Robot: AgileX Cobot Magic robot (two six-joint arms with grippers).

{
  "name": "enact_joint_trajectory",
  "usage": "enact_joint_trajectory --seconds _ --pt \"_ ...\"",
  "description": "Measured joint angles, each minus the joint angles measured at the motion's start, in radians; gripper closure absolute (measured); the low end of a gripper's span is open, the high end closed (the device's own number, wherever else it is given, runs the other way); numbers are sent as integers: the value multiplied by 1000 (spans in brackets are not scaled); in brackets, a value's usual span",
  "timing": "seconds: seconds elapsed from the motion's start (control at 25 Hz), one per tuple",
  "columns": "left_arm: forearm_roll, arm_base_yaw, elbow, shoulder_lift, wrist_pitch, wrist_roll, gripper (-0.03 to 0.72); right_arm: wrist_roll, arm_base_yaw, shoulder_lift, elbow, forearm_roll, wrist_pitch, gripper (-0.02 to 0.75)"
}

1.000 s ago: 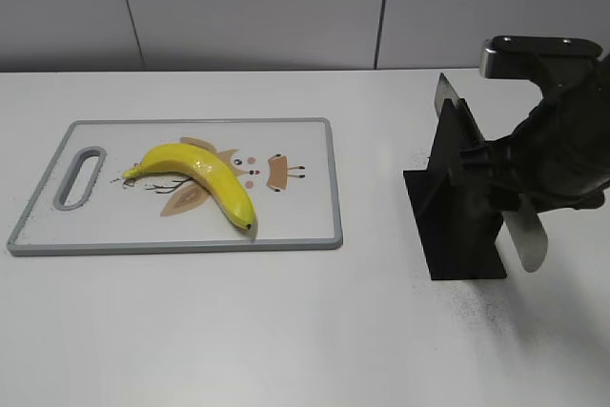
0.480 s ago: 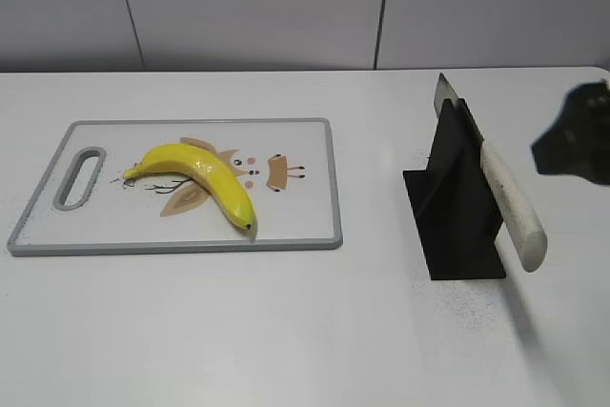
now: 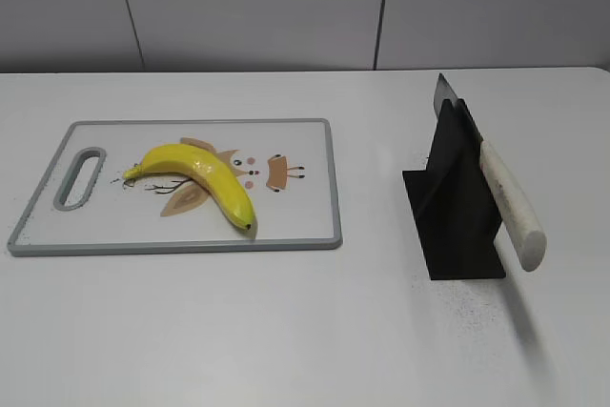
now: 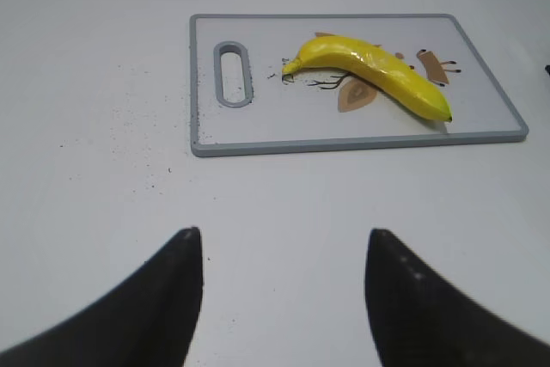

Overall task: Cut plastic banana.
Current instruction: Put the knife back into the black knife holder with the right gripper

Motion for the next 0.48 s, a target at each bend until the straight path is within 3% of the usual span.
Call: enact_joint_trajectory --seconds 0.24,0.48 --pt "0 0 0 0 0 0 99 -105 0 -193 0 83 166 163" --pt "0 0 0 0 0 0 99 -114 0 -327 22 90 154 165"
